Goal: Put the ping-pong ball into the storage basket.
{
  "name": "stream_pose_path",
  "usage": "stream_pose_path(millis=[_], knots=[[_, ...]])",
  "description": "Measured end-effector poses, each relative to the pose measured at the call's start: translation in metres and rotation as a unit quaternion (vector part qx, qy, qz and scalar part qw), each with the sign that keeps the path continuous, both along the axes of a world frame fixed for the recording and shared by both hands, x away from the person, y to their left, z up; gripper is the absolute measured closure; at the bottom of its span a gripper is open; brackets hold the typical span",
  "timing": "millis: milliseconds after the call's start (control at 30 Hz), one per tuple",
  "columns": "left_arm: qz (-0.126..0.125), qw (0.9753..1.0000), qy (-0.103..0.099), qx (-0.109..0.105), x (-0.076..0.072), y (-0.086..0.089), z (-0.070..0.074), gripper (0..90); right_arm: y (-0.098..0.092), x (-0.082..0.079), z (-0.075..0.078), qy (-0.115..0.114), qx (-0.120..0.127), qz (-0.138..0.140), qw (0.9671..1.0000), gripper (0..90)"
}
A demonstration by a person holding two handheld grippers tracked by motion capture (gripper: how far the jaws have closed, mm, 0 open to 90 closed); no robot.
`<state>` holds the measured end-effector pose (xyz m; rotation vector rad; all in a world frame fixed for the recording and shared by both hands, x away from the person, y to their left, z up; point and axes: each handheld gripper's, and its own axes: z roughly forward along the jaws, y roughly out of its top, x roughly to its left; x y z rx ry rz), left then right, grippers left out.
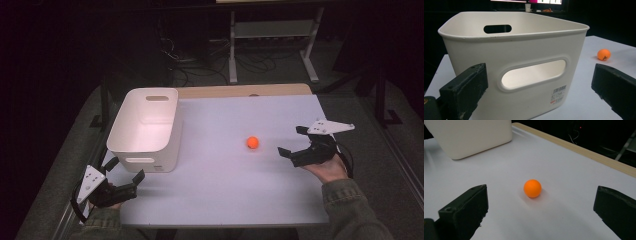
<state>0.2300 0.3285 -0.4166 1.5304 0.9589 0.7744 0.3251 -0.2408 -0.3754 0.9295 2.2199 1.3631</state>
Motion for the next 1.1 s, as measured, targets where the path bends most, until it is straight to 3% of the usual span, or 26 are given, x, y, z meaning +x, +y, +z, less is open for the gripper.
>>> stream_pose_path(millis=[633,1100], knots=[[0.0,1.0,0.001,0.002,0.0,0.0,0.0,0.0,0.01,0.013,0.004,0.017,-0.029,0.014,0.9993,0.0],[0.002,1.0,0.001,0.001,0.0,0.0,0.0,0.0,0.016,0.021,0.007,0.025,-0.037,0.02,0.9988,0.0]])
